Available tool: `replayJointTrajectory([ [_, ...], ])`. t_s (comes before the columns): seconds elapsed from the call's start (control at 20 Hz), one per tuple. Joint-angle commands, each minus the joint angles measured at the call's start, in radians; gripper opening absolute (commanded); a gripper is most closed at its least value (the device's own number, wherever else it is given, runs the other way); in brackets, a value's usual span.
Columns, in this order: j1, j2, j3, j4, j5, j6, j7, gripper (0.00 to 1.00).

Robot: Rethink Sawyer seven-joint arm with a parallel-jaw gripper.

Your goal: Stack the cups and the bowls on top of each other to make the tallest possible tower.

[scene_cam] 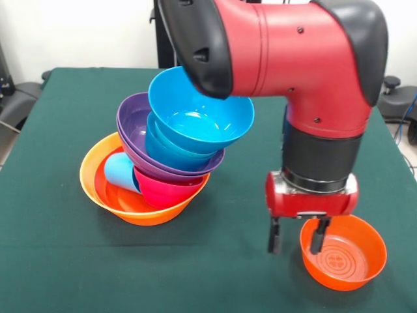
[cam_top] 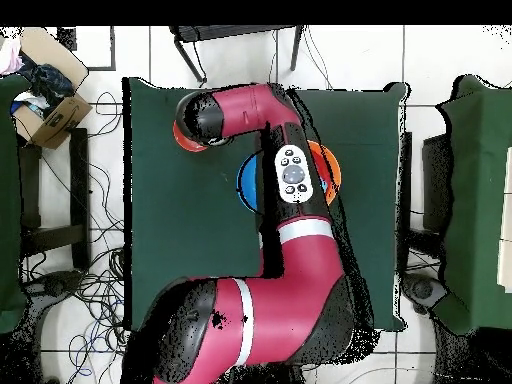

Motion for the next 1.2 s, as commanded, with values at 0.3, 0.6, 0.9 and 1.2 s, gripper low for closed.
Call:
replayJointTrajectory([
  [0.3, 0.023, 0.019, -0.058, 0.009, 0.036, 0.043, 0.105, 1.00],
  [0.6, 0.022, 0.004, -0.056, 0.044, 0.063, 0.053, 0.067, 1.00],
  [0.9, 0.023, -0.015, -0.067, 0.064, 0.084, 0.045, 0.061, 1.00],
  [1.2, 0.026, 0.000, -0.067, 0.076, 0.095, 0.013, 0.067, 1.00],
])
